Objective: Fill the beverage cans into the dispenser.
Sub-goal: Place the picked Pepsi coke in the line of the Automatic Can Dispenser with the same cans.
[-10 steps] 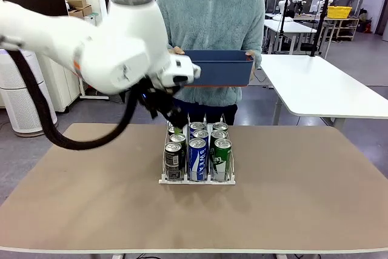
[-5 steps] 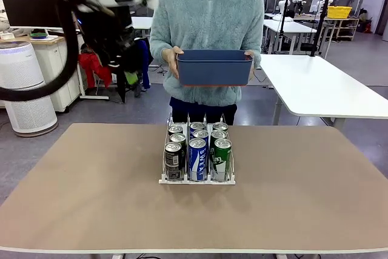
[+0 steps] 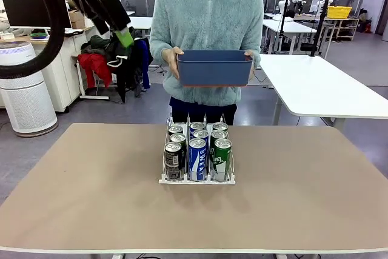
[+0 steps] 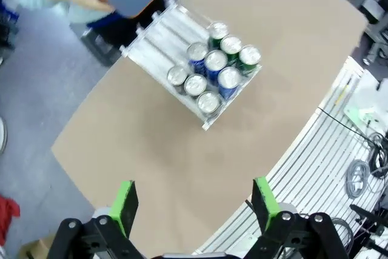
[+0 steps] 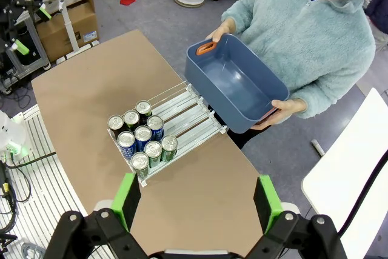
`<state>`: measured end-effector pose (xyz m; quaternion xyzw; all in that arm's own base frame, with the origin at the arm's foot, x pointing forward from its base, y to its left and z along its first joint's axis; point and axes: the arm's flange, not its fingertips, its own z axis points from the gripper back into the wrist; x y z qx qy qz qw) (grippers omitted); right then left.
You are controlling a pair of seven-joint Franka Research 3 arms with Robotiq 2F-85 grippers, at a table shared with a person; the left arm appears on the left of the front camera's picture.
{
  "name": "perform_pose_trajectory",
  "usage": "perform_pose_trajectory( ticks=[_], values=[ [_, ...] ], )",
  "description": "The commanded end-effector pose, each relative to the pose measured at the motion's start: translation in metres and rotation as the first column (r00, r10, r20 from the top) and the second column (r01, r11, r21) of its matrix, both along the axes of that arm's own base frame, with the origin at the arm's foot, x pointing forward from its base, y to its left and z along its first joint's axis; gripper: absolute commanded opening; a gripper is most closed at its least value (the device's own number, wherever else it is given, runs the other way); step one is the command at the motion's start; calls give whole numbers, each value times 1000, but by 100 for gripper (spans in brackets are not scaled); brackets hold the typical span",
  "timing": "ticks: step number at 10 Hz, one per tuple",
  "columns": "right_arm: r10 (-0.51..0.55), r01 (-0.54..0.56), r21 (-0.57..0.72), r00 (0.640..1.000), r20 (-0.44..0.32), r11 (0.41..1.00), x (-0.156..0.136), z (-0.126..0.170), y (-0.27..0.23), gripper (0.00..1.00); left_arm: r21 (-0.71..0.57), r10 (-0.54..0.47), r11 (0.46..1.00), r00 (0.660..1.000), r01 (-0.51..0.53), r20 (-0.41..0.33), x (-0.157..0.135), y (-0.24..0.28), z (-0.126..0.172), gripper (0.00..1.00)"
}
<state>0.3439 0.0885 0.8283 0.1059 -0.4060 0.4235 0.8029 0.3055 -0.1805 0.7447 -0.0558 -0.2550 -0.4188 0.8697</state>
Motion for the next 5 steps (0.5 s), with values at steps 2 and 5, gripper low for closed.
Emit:
perform_pose_trajectory(
  ticks=[2, 5],
  values=[
    [-1, 1, 1, 1000, 2, 1000, 0, -1, 0, 100, -102, -175, 979, 985, 174, 0, 9, 33, 19, 100],
    [-1, 1, 1, 1000, 2, 1000, 0, -1, 0, 100, -76, -140, 987, 989, 143, 42, 8, 37, 24, 100]
  ],
)
